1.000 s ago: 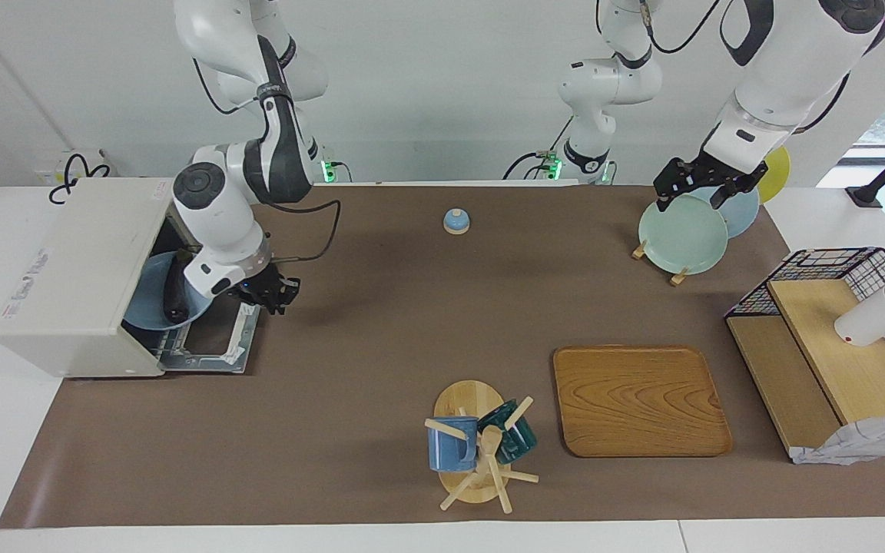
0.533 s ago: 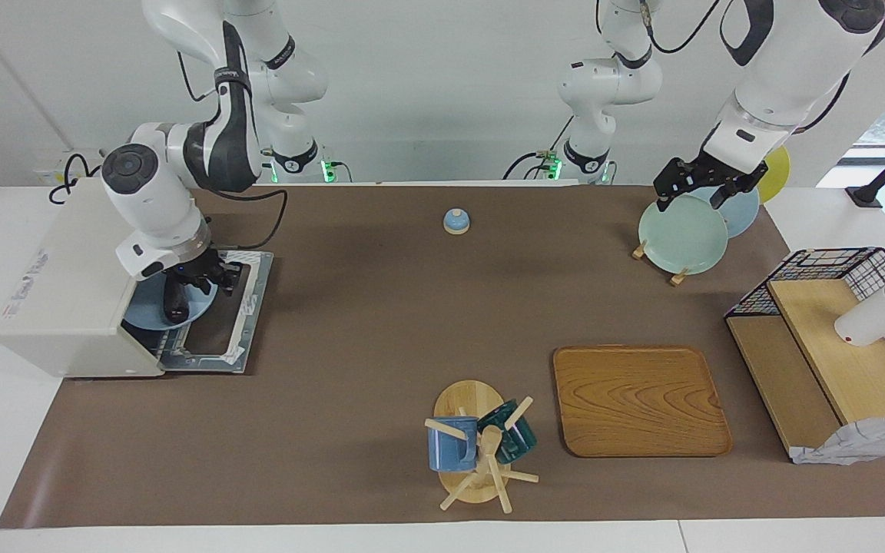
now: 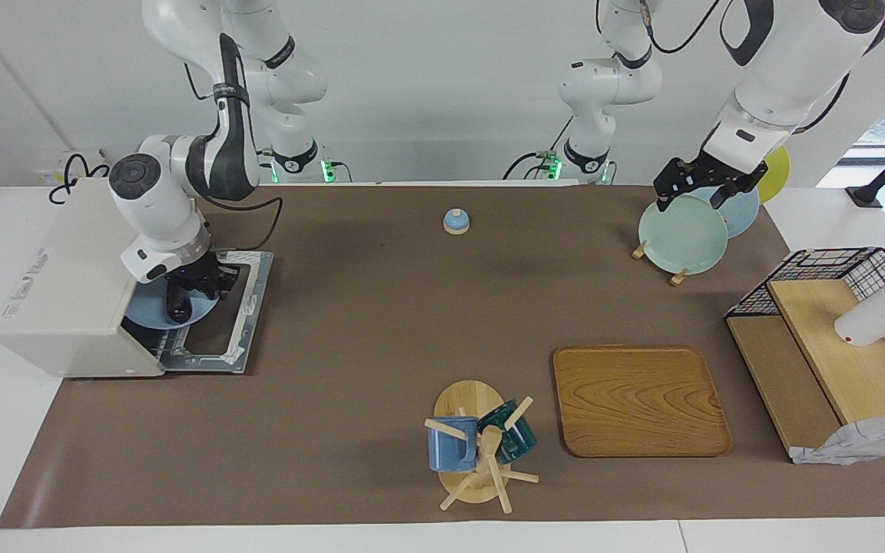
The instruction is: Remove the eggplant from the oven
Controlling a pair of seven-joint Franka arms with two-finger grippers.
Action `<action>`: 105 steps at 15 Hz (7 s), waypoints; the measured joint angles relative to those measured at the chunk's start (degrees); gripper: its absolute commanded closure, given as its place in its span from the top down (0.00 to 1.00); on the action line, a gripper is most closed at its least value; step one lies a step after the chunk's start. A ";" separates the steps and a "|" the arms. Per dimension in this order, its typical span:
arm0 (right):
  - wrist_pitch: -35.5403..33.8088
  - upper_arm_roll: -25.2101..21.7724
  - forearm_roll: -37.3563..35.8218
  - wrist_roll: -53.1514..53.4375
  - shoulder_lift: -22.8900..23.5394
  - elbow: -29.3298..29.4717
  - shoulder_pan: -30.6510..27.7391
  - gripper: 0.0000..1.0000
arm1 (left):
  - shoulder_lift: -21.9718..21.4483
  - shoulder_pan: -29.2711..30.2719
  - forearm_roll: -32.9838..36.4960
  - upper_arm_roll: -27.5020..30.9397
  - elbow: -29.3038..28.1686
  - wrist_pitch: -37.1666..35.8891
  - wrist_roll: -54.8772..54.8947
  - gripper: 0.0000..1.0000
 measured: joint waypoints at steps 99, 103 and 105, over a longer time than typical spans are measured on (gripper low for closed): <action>-34.60 3.27 3.77 -5.32 -3.06 27.57 -0.35 1.00 | 16.64 -22.12 4.67 -0.29 -8.53 38.00 -54.59 0.00; -36.19 -3.97 3.87 -4.01 -2.40 29.51 6.14 1.00 | 18.41 -11.96 -0.25 -0.10 -2.36 32.32 -31.81 0.00; -36.19 -4.80 3.92 -4.02 -2.38 29.48 6.10 1.00 | 19.81 -6.95 -1.29 -0.09 -0.92 31.33 -21.84 0.00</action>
